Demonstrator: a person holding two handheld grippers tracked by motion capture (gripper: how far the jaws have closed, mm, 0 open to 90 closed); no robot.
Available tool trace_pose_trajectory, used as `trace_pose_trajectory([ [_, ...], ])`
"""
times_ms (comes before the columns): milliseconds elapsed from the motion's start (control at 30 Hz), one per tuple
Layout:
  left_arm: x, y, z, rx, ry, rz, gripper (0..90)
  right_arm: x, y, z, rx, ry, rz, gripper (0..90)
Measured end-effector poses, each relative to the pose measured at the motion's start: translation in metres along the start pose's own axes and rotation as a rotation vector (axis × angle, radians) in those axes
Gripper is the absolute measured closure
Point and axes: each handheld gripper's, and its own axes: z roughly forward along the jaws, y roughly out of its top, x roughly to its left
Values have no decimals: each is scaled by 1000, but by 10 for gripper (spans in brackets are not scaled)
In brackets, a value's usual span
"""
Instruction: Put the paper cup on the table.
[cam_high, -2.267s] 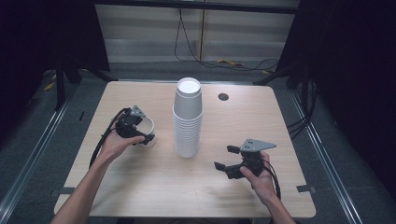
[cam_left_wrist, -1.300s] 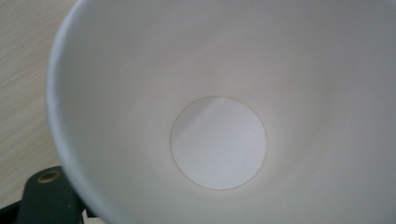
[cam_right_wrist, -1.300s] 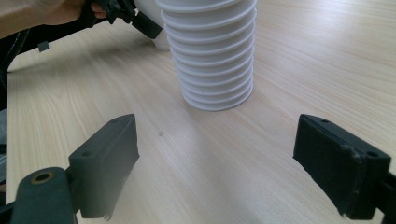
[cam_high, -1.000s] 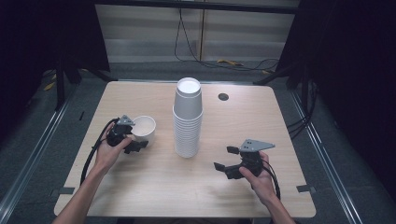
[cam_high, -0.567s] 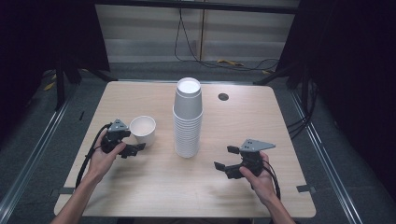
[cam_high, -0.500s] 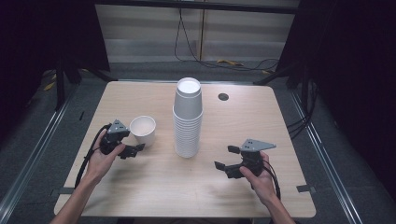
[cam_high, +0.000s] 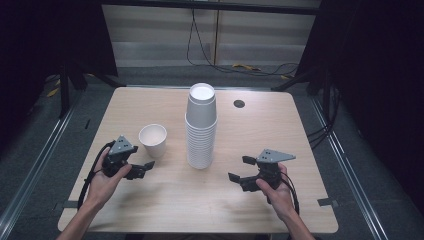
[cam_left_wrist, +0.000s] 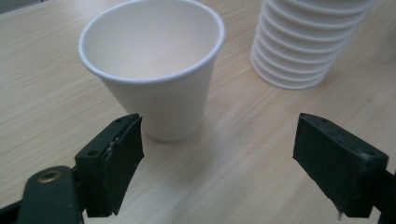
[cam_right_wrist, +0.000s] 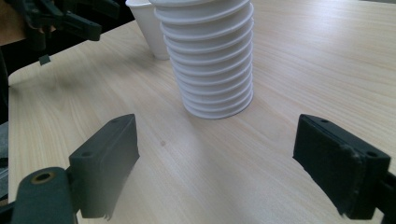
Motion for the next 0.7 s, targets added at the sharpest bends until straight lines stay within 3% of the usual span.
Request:
trace_pose_trajectory([
  [133, -17, -5, -3, -6, -34, -1, 157, -1, -1, -1, -5, -13, 8, 138],
  [233, -34, -8, -2, -16, -51, 40, 159, -2, -2, 0, -1, -24, 6, 139],
  [300, -41, -11, 0, -31, -54, 29, 158, -2, -2, 1, 4, -30, -1, 139],
  [433, -47, -20, 6, -61, -44, -6, 156, 1, -5, 2, 8, -29, -15, 140],
  [600, -51, -35, 21, -18, -59, -52, 156, -1, -9, 5, 14, -30, 5, 142],
  [700, -55, -38, 25, -15, -77, -36, 160, -1, -10, 6, 21, -37, -1, 145],
])
